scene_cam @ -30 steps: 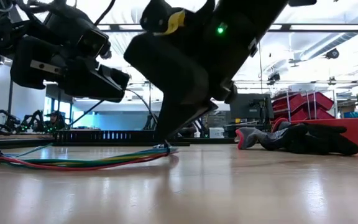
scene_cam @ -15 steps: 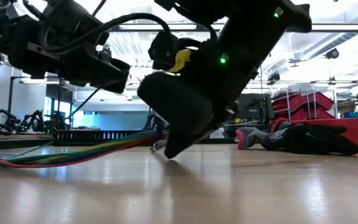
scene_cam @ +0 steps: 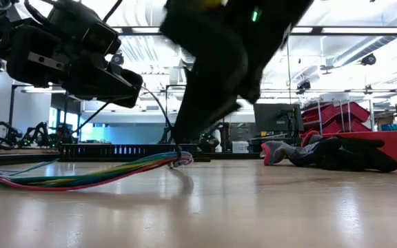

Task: Ziptie cables
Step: Wrap the black zip tie on the cable

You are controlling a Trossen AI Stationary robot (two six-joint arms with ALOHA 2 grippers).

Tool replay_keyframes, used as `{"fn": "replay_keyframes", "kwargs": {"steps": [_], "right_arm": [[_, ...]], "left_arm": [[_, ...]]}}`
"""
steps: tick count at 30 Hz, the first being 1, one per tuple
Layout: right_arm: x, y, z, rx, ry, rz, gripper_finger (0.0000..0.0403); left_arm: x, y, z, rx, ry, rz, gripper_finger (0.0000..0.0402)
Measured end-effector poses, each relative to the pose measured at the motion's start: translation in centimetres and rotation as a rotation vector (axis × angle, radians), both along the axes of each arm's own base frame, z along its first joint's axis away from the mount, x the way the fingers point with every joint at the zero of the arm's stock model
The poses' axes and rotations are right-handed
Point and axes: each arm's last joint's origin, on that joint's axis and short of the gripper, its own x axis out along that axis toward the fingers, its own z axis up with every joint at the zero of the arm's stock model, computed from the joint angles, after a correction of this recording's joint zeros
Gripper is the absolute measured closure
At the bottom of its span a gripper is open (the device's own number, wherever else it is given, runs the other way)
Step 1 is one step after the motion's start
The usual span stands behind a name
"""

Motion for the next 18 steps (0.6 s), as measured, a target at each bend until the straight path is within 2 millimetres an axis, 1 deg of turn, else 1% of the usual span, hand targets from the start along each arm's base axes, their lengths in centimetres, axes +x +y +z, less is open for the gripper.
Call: {"fn": "replay_keyframes", "kwargs": {"steps": [3, 5, 9, 11, 14, 18], "right_arm": [[0.5, 0.0, -1.6, 0.004, 0.001, 0.012, 0.0310], [0.7, 0.0, -2.0, 0.014, -0.014, 0.000, 0.0314], [0.8, -0.3, -2.9, 0.021, 0.002, -0.027, 0.0343], [0.8, -0.4, -3.0, 0.020, 0.007, -0.026, 0.0360], [0.8, -0.3, -2.0, 0.030, -0.015, -0.025, 0.0380], [0.8, -0.4, -1.7, 0.031, -0.017, -0.018, 0.0384]], "left_arm": [[0.0, 0.0, 0.0, -0.001, 0.002, 0.001, 0.0401], [0.0, 0.0, 0.0, -0.005, 0.004, 0.004, 0.0401], [0.0, 0.0, 0.0, -0.006, 0.004, 0.003, 0.0401], [0.0, 0.0, 0.0, -0.005, 0.006, 0.003, 0.0401], [0.0, 0.0, -0.1, -0.006, 0.008, 0.003, 0.0401], [-0.1, 0.0, -0.1, -0.005, 0.009, 0.004, 0.0401]]}}
